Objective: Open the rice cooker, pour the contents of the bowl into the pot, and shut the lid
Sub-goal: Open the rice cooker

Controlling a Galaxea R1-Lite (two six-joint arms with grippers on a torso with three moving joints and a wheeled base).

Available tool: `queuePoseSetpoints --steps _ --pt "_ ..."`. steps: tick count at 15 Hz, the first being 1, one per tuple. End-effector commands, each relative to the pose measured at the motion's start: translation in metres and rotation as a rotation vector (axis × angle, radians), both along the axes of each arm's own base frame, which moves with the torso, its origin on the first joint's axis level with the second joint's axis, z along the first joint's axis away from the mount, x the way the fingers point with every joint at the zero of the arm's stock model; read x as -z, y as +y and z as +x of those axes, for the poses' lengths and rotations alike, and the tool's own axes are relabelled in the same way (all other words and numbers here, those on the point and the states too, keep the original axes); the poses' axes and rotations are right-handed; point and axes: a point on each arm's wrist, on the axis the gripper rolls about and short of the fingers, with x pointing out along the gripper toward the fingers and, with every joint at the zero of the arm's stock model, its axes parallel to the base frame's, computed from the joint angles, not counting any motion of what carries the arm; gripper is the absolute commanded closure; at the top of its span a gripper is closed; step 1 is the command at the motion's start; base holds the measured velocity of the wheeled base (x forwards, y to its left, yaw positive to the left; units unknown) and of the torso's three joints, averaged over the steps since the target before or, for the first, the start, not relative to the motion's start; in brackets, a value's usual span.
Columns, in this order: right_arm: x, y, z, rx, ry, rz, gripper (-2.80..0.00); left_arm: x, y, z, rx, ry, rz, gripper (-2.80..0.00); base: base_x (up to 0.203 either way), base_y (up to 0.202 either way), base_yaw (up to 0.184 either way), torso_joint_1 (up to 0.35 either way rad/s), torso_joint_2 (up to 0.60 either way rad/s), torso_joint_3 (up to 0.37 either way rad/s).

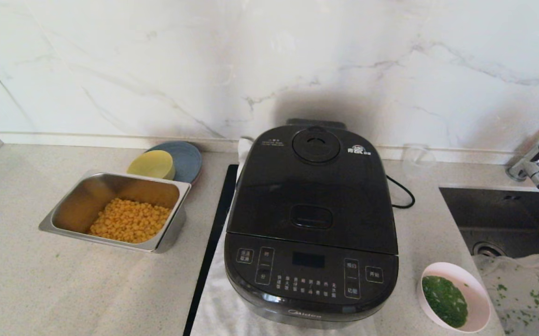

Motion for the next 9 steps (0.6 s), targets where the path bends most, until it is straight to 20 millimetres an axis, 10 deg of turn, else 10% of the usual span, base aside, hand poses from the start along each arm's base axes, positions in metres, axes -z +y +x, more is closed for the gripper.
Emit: queuePoseSetpoints --steps 1,9 --pt "0.000 0.000 0.000 -0.001 0.000 0.000 0.00 -0.044 -0.004 0.069 0.086 0.166 -0.034 0.00 0.000 0.000 0.000 0.000 0.00 0.000" --pt "0.000 0.000 0.000 -0.001 0.000 0.000 0.00 -0.132 -0.084 0.183 0.526 0.434 -0.232 0.00 0.000 0.000 0.000 0.000 0.00 0.000"
